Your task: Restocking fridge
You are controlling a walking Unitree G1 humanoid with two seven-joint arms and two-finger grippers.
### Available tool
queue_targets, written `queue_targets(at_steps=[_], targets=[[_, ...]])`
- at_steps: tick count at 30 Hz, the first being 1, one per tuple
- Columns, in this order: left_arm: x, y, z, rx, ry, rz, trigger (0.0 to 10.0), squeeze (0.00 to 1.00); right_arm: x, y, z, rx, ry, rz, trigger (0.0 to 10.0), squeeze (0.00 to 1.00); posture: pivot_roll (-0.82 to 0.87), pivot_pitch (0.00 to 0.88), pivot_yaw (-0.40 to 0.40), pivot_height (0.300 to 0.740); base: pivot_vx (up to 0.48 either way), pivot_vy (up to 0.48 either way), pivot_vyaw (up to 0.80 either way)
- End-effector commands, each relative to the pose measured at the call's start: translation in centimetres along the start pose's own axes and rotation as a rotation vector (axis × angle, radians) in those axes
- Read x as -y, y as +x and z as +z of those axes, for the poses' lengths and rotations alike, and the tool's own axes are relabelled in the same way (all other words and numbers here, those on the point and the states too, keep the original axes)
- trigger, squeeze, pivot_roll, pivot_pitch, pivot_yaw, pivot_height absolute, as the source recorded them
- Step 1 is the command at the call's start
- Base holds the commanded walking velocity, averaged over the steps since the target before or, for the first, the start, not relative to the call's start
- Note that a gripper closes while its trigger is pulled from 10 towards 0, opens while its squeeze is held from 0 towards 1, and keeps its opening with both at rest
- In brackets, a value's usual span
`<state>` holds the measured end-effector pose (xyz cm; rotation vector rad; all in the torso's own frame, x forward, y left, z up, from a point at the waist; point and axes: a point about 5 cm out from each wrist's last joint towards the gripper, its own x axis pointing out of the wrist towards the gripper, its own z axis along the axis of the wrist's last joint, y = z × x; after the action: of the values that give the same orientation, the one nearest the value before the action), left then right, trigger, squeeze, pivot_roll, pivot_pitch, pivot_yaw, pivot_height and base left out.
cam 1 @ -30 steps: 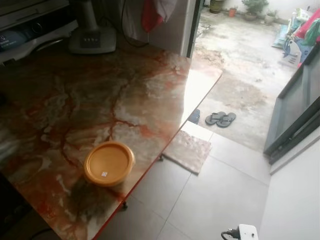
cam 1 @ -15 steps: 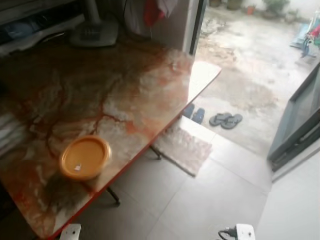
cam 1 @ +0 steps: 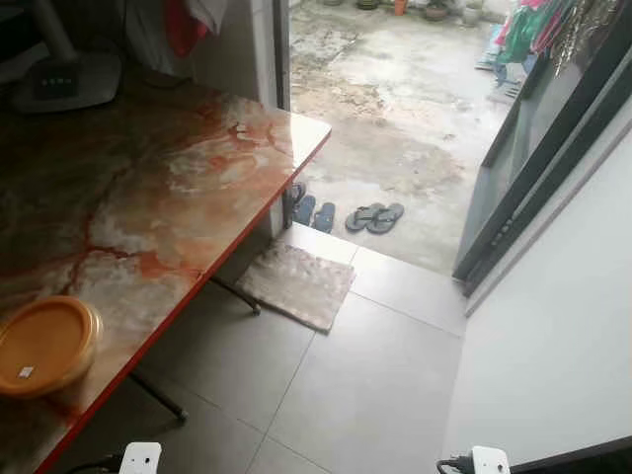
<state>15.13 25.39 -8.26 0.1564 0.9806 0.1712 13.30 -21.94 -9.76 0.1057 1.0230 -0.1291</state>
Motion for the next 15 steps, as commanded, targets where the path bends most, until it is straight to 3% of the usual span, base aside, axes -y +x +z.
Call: queue_targets(at_steps=[1,8,12,15], targets=[[0.14,-0.09,-0.65,-0.031,-0.005,0.004,10.0,0.0,0.04,-0.07,-0.43,-0.018,0.0,-0.003,10.0,0.0,0.09,0.096,0.007,0.74,0.0,0.0,-0.76],[0.6,0.03,-0.26,-0.026,0.016,-0.004,10.0,0.0,0.08,-0.08,-0.45,-0.021,-0.004,-0.005,10.0,0.0,0.09,0.096,0.006,0.74,0.0,0.0,-0.75],[0.78,0.06,-0.19,-0.027,0.025,-0.007,10.0,0.0,0.11,-0.09,-0.49,-0.026,-0.009,-0.004,10.0,0.0,0.09,0.097,0.004,0.74,0.0,-0.442,-0.75],[0.82,0.05,-0.28,-0.033,0.004,-0.004,10.0,0.0,0.12,-0.09,-0.5,-0.028,-0.015,-0.003,10.0,0.0,0.09,0.095,0.006,0.74,0.0,0.0,-0.75]])
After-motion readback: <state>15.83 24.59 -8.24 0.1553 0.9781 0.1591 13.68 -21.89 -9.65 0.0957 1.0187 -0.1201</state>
